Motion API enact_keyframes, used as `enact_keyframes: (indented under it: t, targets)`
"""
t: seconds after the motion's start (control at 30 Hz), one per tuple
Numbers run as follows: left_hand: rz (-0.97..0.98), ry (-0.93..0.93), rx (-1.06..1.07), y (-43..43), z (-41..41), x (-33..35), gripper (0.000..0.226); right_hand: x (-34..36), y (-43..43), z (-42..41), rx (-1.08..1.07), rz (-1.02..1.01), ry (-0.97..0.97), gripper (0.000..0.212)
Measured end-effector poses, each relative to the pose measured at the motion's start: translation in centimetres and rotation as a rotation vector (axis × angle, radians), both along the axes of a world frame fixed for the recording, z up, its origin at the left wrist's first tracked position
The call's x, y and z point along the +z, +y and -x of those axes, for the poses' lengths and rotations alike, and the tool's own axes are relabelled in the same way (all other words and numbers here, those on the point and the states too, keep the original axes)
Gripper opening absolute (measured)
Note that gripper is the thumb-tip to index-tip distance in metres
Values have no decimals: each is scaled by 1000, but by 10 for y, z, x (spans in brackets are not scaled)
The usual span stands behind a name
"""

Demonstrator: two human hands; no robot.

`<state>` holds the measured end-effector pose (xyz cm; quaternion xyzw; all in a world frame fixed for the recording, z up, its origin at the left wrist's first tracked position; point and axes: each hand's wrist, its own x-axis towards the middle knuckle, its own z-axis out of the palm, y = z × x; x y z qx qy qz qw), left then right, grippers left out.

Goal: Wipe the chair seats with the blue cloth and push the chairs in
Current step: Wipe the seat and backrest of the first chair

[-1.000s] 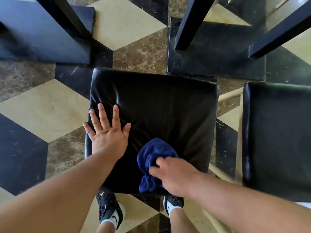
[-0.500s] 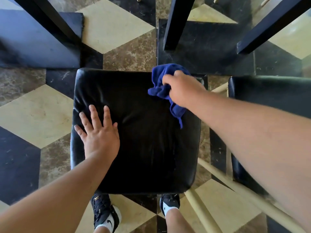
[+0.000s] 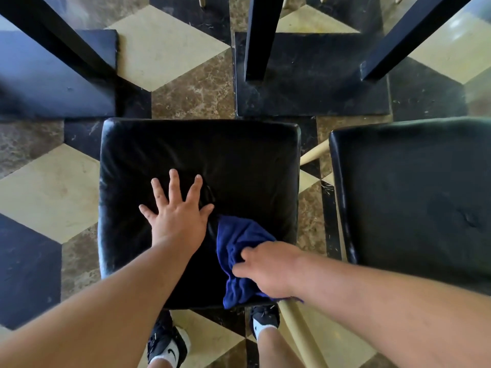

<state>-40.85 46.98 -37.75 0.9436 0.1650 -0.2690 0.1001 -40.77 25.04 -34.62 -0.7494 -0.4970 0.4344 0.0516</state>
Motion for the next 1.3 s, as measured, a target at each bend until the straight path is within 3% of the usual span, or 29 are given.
enact_keyframes:
  t: [0.17,0.47,0.63,0.9,1.17,1.3]
  targets:
    - [-5,-30,2,-3,5,-2,69,1,-4,-46,-8,-31,-73,33]
    - [-17,-47,-13,-3,7,-3,70,-14,-14,-189,-652,-63,-353,22]
    - [-7,-3,-14,-2,2,2,71,-12,-11,-176,-855,20,-369,24]
    - [8,76,-11,-5,-9,10,70,16,-30,-45,-598,256,-86,40]
    - [-8,115,-20,-8,-14,11,71,30,-19,-29,-148,439,103,26]
    - [-21,106,-37,-7,-14,13,72,30,-25,-19,-72,403,104,15]
